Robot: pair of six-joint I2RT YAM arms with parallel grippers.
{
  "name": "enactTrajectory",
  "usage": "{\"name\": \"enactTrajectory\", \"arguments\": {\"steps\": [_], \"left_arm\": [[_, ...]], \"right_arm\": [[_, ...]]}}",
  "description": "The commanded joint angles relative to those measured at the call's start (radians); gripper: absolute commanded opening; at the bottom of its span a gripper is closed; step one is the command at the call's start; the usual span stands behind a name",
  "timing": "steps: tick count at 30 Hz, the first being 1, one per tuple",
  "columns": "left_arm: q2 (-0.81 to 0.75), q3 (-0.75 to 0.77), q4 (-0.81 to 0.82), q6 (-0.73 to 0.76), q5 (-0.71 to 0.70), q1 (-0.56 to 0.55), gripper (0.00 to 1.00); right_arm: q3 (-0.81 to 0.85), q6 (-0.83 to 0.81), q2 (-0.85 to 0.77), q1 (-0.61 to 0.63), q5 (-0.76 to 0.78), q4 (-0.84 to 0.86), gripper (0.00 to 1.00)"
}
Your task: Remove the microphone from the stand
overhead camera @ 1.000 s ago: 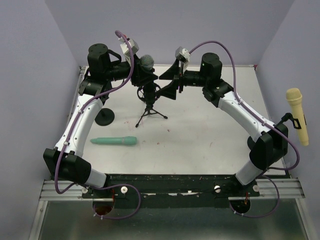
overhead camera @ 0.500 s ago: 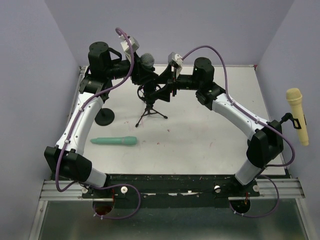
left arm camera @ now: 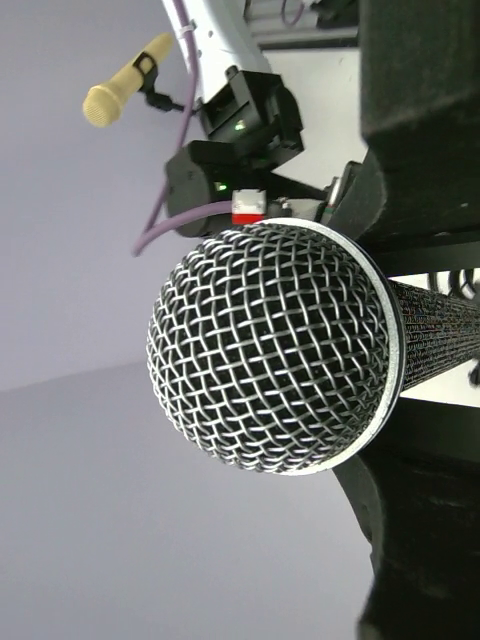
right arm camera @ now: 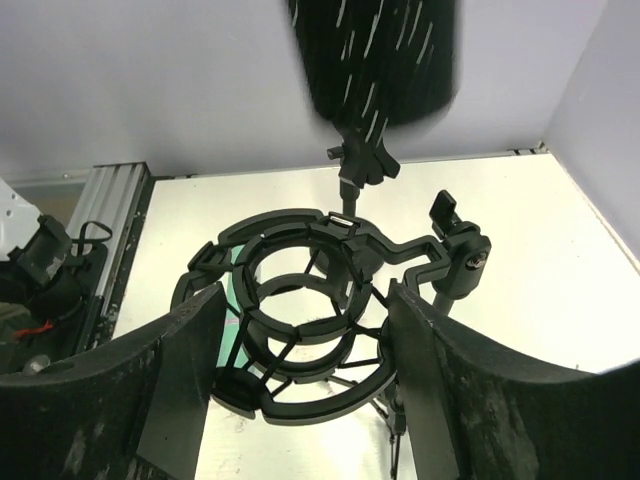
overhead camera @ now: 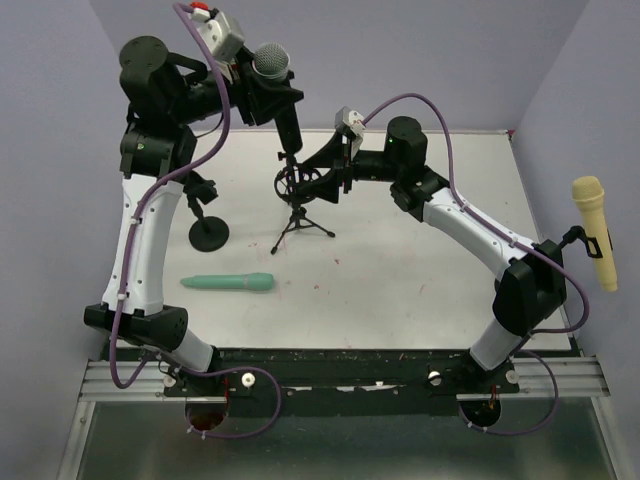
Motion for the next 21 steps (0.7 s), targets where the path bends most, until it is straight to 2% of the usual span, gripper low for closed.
{"name": "enactTrajectory", "arguments": {"steps": [1, 5, 7, 11, 15, 21], "left_arm": [[-0.017, 0.158, -0.011, 0.07, -0.056, 0.047, 0.27], [-0.093, 0.12, -0.077, 0.136, -0.055, 0.109, 0.27], [-0.141, 0.083, -0.153, 0.226, -0.046, 0.141, 0.27], [-0.246, -0.006, -0.383, 0.444, -0.068, 0.196, 0.26], [-0.363, -0.165, -0.572, 0.692, -0.148, 0.232, 0.14], [-0.54, -0.561, -0.719, 1.073, -0.277, 0.232, 0.0]], "right_arm": [[-0.001, -0.018, -0.001, 0.009, 0.017, -0.059, 0.78], [0.05, -0.034, -0.061, 0.009, 0.043, -0.115, 0.94], [0.067, -0.056, -0.11, 0.008, 0.087, -0.152, 1.0], [0.05, -0.145, -0.225, -0.006, 0.219, -0.27, 1.0], [-0.006, -0.182, -0.316, -0.059, 0.36, -0.39, 1.0], [-0.1, -0.102, -0.386, -0.188, 0.466, -0.49, 0.99]]}}
